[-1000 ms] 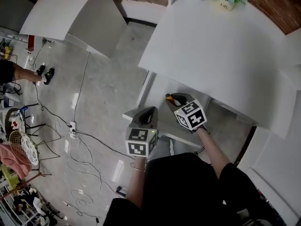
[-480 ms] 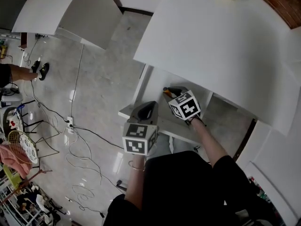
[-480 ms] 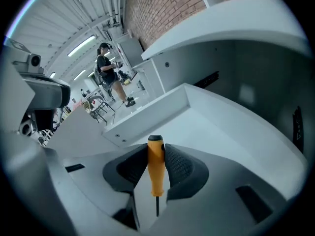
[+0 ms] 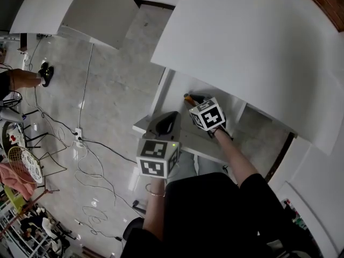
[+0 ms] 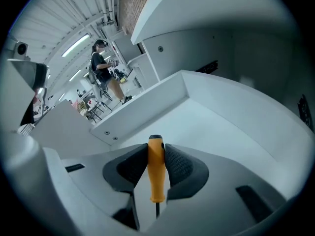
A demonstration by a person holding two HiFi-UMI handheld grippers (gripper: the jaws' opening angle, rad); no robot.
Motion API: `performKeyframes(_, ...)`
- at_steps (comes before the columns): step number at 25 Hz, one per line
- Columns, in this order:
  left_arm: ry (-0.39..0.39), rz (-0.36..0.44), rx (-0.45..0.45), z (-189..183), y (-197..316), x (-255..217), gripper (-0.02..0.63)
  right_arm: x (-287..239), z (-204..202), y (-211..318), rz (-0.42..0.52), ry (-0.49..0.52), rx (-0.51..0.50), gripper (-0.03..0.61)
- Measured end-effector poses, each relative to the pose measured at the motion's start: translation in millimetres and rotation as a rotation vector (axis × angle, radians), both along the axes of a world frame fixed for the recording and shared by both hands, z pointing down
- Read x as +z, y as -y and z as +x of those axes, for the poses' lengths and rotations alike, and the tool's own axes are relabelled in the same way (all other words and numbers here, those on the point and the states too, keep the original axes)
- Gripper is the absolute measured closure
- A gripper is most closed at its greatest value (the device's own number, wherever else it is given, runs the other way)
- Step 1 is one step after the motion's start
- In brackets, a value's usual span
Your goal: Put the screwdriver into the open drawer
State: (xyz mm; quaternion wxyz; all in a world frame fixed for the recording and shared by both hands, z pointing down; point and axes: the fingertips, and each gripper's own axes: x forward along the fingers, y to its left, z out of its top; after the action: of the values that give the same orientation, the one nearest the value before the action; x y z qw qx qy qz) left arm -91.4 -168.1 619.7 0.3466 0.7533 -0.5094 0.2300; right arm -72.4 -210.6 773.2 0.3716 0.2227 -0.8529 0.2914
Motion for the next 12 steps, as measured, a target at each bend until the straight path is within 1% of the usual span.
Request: performKeyframes(12, -0.008, -0.001, -0.009, -1.4, 2.8, 1.5, 0.605, 24.2, 2.3, 4.1, -0.029, -0.039, 0.063, 0.463)
